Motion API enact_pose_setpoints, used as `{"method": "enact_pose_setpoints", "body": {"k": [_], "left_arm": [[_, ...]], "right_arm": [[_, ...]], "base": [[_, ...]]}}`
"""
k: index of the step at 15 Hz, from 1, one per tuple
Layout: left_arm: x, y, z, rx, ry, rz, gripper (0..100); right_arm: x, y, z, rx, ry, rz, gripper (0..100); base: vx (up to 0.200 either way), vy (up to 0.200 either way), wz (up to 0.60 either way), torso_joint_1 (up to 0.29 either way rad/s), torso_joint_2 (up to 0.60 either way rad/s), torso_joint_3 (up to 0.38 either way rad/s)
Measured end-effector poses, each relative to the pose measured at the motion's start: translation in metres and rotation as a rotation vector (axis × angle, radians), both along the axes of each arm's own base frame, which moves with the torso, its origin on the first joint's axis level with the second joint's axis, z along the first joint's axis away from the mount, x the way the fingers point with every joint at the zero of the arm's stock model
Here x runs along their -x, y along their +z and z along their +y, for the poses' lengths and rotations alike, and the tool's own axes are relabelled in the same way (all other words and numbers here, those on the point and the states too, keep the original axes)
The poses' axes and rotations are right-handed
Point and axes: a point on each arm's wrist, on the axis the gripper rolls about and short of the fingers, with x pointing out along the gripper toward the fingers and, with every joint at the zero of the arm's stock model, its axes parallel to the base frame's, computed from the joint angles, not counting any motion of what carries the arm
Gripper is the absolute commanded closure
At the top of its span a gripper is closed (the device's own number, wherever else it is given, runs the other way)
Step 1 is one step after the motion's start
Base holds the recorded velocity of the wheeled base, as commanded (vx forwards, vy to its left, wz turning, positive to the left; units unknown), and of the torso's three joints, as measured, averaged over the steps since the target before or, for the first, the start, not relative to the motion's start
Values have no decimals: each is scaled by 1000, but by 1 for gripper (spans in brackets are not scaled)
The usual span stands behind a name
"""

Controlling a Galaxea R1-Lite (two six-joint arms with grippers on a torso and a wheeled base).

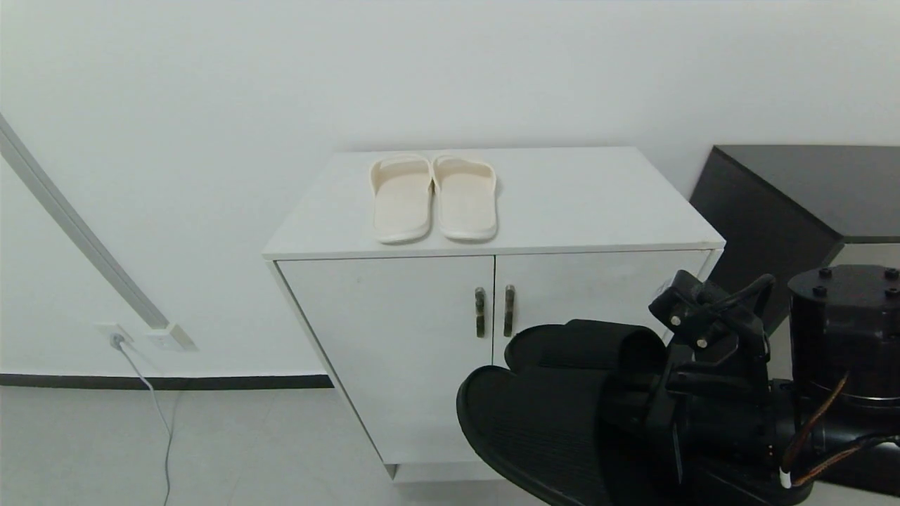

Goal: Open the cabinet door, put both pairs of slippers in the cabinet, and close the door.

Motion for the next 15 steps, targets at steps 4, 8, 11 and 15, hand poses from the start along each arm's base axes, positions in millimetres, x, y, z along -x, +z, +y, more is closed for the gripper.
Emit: {"method": "enact_pose_setpoints", "body": {"k": [4,8,11,15], "left_arm": [[0,0,0,0,0,0,0],[0,0,0,0,-1,0,0],[0,0,0,0,-1,0,0],[0,0,0,1,-2,0,0]], "right_arm": [[0,-2,0,6,0,4,100],[1,-7,0,36,11,-10,100],[1,-8,0,40,11,-7,100],[1,-8,0,41,11,-7,100]], "base": [[0,0,0,-189,513,316],[0,0,0,-162,498,328],[0,0,0,-141,481,330],[0,0,0,-106,459,349]]}}
